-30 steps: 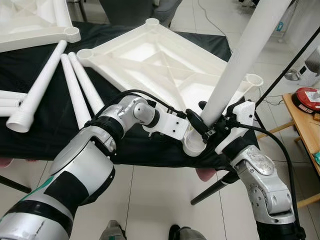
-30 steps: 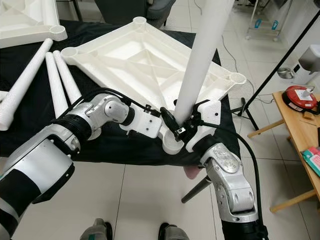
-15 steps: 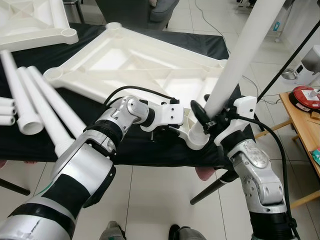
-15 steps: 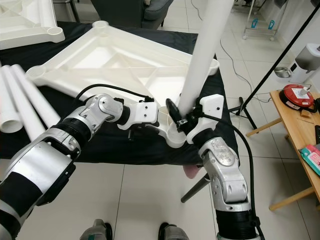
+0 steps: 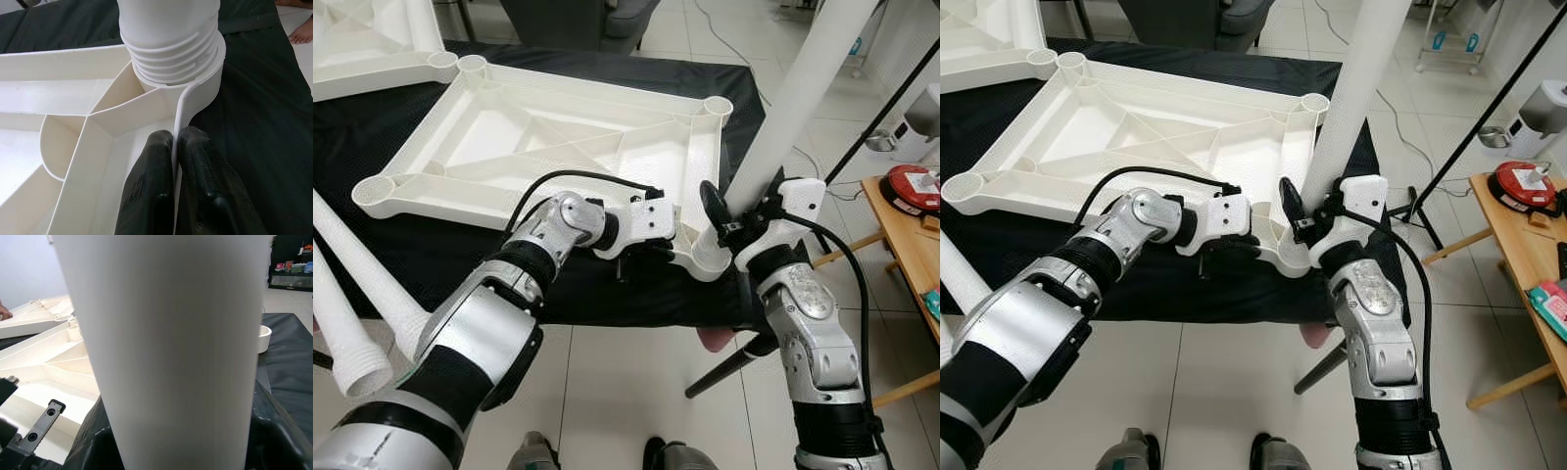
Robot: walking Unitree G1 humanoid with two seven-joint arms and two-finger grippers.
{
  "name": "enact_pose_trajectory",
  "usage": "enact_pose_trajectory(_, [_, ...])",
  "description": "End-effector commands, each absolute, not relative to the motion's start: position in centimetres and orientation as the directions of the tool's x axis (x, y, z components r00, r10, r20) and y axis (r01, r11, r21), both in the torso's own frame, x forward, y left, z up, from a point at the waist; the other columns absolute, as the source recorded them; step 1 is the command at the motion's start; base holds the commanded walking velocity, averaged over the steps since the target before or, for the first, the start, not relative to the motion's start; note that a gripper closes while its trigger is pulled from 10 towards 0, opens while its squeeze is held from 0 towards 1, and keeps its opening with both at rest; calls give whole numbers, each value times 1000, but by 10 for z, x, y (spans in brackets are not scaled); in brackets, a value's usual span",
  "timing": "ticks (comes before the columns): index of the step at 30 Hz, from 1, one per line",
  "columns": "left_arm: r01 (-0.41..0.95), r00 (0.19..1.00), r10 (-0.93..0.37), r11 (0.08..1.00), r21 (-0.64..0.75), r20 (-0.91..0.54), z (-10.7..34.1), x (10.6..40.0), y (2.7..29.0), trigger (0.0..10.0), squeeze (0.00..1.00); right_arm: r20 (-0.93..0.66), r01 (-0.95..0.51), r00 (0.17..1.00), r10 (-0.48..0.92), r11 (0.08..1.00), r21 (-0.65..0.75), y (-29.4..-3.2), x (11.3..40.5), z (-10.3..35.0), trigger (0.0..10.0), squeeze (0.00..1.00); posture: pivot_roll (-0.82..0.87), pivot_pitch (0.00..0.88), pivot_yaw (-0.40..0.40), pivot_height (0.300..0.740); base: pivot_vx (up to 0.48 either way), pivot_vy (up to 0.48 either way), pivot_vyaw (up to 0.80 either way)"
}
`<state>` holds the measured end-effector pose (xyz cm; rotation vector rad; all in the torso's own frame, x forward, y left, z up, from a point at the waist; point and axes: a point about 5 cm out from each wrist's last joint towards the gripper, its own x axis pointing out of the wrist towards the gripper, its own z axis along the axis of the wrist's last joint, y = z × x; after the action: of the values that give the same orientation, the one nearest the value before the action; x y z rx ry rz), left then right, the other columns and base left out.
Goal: Building children table
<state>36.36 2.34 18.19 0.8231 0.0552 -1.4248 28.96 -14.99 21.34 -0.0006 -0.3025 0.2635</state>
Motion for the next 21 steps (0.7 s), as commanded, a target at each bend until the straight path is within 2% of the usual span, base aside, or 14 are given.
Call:
enact_pose_trajectory(1, [837,413,-825,177,518,-386,165,369,27,10000,0,189,-201,963,193,980,19,-157,293,190,10000,0,96,169,-6,740,0,0,0])
enact_pose_trajectory(17, [819,431,-838,206,536,-336,174,371,21,10000,0,194,-195,963,185,980,33,-156,294,191,10000,0,98,172,-6,740,0,0,0])
enact_pose_trajectory(21, [803,447,-848,240,546,-285,181,372,17,10000,0,193,-175,967,163,983,45,-158,295,191,10000,0,98,175,-8,740,0,0,0])
